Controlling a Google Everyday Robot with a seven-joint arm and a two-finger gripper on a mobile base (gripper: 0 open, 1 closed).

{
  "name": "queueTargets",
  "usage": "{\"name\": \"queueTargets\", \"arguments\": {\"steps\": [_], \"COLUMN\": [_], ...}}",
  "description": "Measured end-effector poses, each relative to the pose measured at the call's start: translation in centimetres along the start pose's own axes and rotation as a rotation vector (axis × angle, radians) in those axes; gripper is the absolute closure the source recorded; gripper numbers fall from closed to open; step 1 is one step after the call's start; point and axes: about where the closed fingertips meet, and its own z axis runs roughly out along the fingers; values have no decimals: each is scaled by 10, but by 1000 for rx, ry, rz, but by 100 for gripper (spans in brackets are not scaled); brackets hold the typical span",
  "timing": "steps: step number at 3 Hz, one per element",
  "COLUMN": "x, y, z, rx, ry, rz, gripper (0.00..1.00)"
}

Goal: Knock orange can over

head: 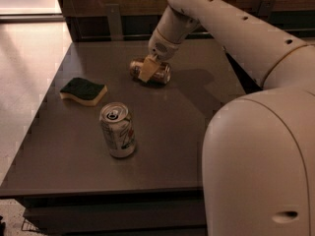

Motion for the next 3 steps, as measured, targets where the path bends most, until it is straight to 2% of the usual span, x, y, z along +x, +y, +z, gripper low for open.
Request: {"name": "queueTargets", "arguments": {"steps": [1, 2, 3], "x": [0, 0, 0], "y": [0, 1, 1], "z": [0, 4, 4], "rx": [0, -5, -6], "ry": [0, 3, 3], "rz": [0, -1, -1], "gripper": [19, 0, 0]}}
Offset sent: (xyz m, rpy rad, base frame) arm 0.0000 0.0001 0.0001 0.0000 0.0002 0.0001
